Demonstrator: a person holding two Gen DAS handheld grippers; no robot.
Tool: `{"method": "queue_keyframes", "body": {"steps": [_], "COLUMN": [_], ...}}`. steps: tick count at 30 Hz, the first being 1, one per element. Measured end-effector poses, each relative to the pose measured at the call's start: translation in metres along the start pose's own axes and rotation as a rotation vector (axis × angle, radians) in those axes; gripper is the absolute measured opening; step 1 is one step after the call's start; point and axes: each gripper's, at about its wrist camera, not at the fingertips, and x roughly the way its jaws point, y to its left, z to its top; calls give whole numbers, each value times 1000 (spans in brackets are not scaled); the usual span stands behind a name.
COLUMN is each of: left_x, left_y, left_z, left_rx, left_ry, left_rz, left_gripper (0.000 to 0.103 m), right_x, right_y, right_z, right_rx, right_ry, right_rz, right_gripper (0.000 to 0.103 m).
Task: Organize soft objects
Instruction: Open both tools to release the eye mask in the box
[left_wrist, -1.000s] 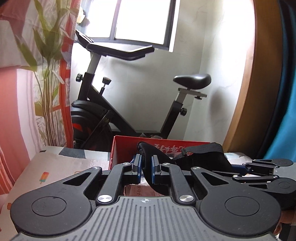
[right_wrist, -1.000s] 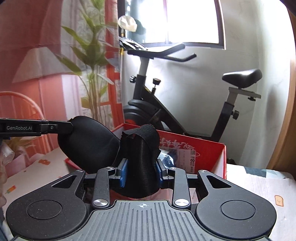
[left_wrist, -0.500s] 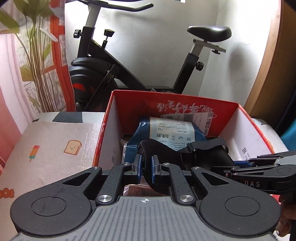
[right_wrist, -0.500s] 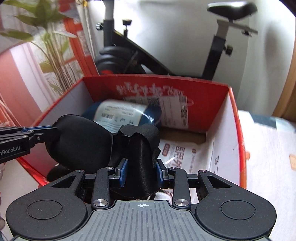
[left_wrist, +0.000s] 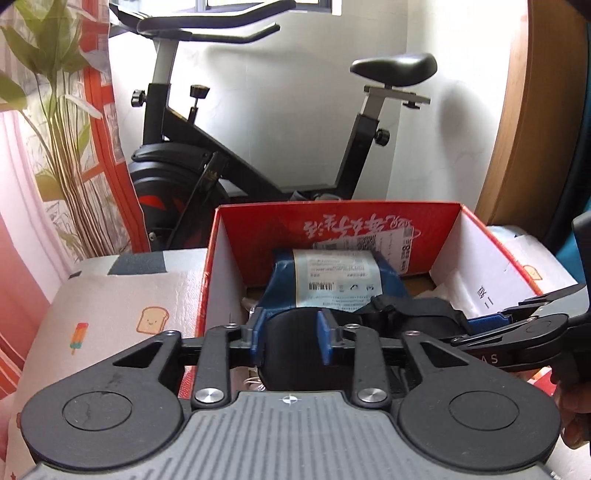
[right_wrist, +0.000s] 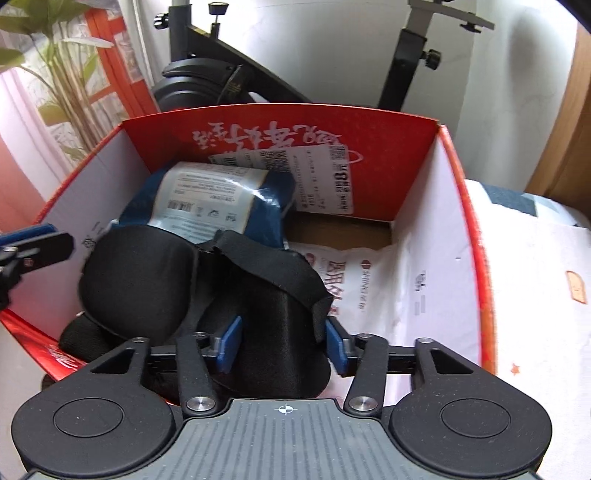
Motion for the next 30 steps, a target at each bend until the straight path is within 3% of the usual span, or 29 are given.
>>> {"method": "queue_keyframes", "body": {"steps": [2, 4, 6, 8, 10, 15, 19, 30], "left_x": [-4, -10, -18, -28, -40, -70, -103, -181], "left_y": [0, 0, 0, 3, 5, 3, 5, -6], "left_z": [1, 2, 3, 3, 5, 6, 2, -24], "left_rx": [-1, -6, -19, -49, -70, -50, -42, -53], "left_ry": [-9, -18, -40, -73, -100, -166, -242, -369], "left_rz": [-2, -5, -6, -13, -11, 6, 24, 78], "left_gripper": [38, 50, 59, 71, 85, 98, 103, 103], "right_x": [-4, -11, -20, -34, -52, -92, -120, -194], "right_y": [-1, 1, 4, 7, 7, 4, 1, 2], "right_z": [0, 0, 1, 3, 5, 8, -2, -51], "right_rx": [5, 1, -17, -29, -26, -19, -3, -42], "right_ry": [-14, -29, -50, -87, -143, -238, -281, -444], "right_rz": [-16, -27, -35, -51, -53, -54, -42, 22], "right_gripper": [50, 53, 61, 84, 87, 100, 103, 103]}}
